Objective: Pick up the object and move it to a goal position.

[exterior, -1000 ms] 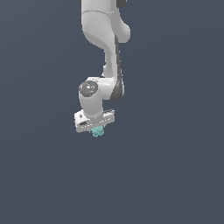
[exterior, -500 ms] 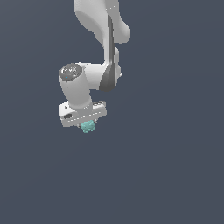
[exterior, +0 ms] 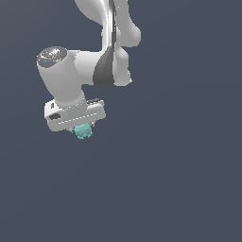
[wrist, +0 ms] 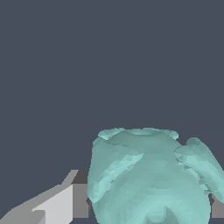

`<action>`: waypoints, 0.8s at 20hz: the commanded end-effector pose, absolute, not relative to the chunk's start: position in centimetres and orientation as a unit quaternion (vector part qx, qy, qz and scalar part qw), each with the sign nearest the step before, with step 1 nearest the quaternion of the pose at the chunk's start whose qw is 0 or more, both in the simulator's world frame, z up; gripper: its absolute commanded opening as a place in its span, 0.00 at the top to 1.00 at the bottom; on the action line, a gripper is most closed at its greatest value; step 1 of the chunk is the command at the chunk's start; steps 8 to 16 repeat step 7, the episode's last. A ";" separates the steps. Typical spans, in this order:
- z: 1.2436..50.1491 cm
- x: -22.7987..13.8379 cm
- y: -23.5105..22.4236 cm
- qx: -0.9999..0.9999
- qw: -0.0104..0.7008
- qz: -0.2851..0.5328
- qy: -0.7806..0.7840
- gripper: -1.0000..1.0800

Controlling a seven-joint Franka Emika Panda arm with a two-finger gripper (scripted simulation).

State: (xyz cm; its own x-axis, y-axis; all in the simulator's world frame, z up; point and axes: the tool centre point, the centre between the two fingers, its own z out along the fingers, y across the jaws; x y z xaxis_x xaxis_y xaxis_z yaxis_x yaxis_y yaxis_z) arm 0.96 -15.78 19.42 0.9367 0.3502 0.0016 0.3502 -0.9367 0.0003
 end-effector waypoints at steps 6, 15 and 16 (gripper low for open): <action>20.6 1.4 -16.4 -0.984 0.000 0.000 -0.178 1.00; 20.5 1.4 -16.4 -0.984 0.000 0.000 -0.178 1.00; 20.5 1.4 -16.4 -0.984 0.000 0.000 -0.178 1.00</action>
